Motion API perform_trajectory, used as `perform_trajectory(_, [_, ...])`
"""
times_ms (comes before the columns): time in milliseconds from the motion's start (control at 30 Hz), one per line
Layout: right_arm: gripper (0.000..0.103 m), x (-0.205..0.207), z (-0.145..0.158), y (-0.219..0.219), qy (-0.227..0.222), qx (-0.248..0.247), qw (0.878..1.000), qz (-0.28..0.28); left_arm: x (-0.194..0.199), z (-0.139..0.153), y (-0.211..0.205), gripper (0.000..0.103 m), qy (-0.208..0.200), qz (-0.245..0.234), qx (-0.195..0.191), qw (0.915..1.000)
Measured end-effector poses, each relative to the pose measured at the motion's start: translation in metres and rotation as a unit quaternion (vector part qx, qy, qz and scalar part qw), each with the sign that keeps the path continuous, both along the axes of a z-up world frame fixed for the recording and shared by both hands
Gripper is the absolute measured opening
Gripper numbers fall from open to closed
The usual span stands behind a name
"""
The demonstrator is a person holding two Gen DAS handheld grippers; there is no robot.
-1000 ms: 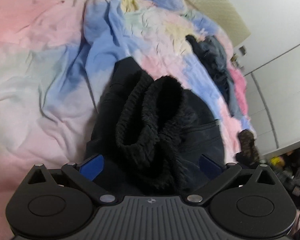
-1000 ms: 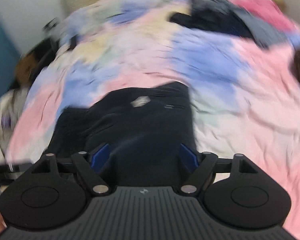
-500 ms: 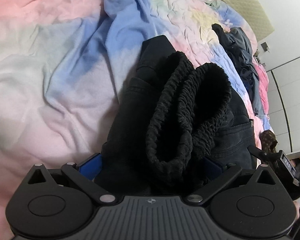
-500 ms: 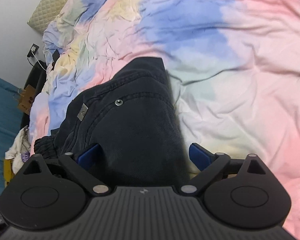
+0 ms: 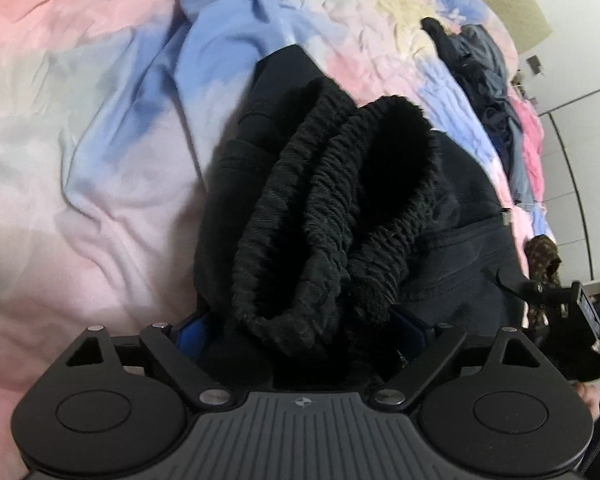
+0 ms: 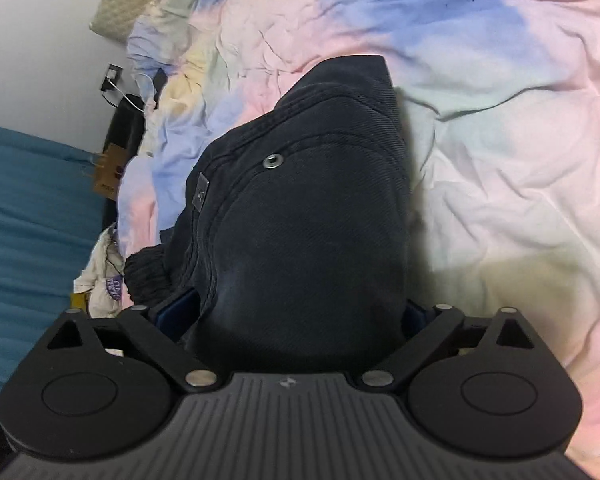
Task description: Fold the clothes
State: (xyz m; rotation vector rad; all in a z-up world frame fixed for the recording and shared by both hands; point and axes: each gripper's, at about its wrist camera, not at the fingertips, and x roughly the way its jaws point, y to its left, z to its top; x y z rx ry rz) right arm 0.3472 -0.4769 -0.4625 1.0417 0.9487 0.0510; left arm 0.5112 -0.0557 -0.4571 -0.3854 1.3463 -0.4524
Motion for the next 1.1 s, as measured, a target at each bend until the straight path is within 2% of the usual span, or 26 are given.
perform_trajectory(67, [0.085,-0.001,-0.003,0.001,0.018,-0.014,1.000,-0.008,0.002,-0.003,-0.004,0.090,0.002,0.001,0.008,1.0000])
perform_trajectory(233, [0.059,0.004,0.008,0.010,0.047,-0.057,0.997,-0.010,0.002,0.010,-0.022,0.067,-0.009,0.005,0.057,0.9983])
perform_trajectory(400, [0.044,-0.004,0.030,0.021,0.050,-0.088,0.995,-0.018,-0.012,0.040,-0.043,0.048,-0.057,-0.002,0.107,0.9926])
perform_trajectory(500, [0.037,-0.010,0.052,0.029,0.039,-0.101,0.994,-0.027,-0.022,0.065,-0.051,0.042,-0.082,-0.010,0.117,0.9897])
perform_trajectory(667, [0.032,-0.028,0.090,0.040,0.018,-0.111,0.993,-0.036,-0.037,0.096,-0.050,0.040,-0.092,-0.010,0.109,0.9898])
perform_trajectory(833, [0.032,-0.063,0.123,0.048,0.001,-0.118,0.992,-0.041,-0.071,0.124,-0.047,0.040,-0.107,-0.013,0.096,0.9895])
perform_trajectory(1100, [0.032,-0.126,0.177,0.040,-0.032,-0.124,0.989,-0.076,-0.134,0.196,-0.076,0.041,-0.141,-0.040,0.077,0.9862])
